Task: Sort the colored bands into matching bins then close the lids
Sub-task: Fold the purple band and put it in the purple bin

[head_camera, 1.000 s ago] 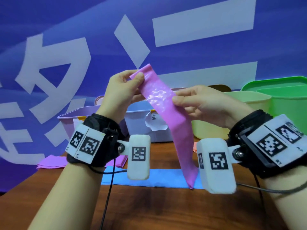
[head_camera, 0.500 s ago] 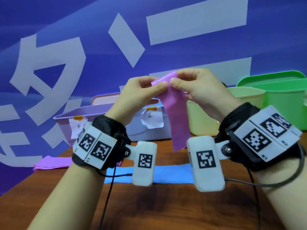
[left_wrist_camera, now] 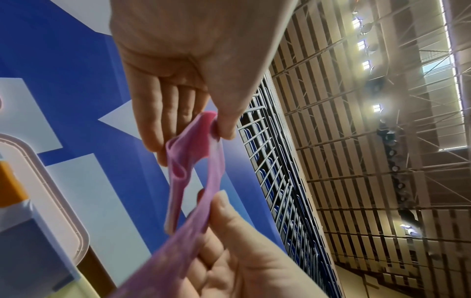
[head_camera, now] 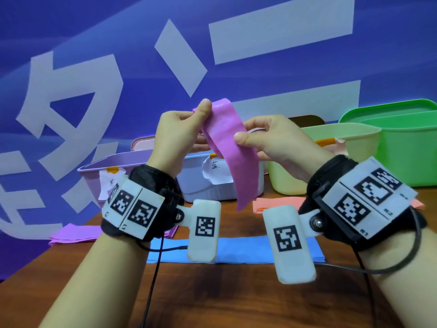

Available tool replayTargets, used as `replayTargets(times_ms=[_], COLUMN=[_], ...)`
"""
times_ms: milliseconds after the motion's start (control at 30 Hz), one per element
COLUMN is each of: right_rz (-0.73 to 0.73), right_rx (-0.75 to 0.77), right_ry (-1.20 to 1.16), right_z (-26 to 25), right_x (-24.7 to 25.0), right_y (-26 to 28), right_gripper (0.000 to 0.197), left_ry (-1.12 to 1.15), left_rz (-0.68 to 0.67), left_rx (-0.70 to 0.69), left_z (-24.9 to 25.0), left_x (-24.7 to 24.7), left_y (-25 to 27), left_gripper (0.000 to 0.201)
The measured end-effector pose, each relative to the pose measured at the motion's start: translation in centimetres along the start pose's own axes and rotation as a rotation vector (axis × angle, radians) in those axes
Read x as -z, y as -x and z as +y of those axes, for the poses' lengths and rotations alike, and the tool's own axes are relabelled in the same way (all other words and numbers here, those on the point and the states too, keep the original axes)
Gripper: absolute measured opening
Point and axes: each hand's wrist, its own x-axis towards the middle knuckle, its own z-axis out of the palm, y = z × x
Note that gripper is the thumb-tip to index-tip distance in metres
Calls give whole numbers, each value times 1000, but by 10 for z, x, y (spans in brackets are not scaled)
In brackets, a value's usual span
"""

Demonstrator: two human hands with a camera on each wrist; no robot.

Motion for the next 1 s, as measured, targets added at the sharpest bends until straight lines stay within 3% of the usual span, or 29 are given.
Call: replayTargets(times_ms=[133, 333, 533, 733, 867, 1000], right_rz=[-27, 65, -26, -63, -31, -65], right_rx=[-20, -47, -107, -127, -115, -117], right_ry=[-81, -40, -44, -148, 6, 117], right_z=[1, 4, 3, -1, 0, 1], right_x=[-1, -3, -4, -5, -6, -7], right_y=[1, 0, 3, 6, 7, 10], right_gripper=[6, 16, 26, 19, 11, 31], left_ry=[-7, 27, 105, 110, 151, 172], left_rz=[-34, -53, -28, -16, -33, -31], left_rx=[75, 117, 110, 87, 104, 112], left_z=[-1, -1, -3, -5, -2, -1], left_x=[-1, -4, -6, -6, -6, -6], left_y=[-1, 0, 0, 0, 2, 1], left_gripper=[53, 47, 43, 44, 43, 43])
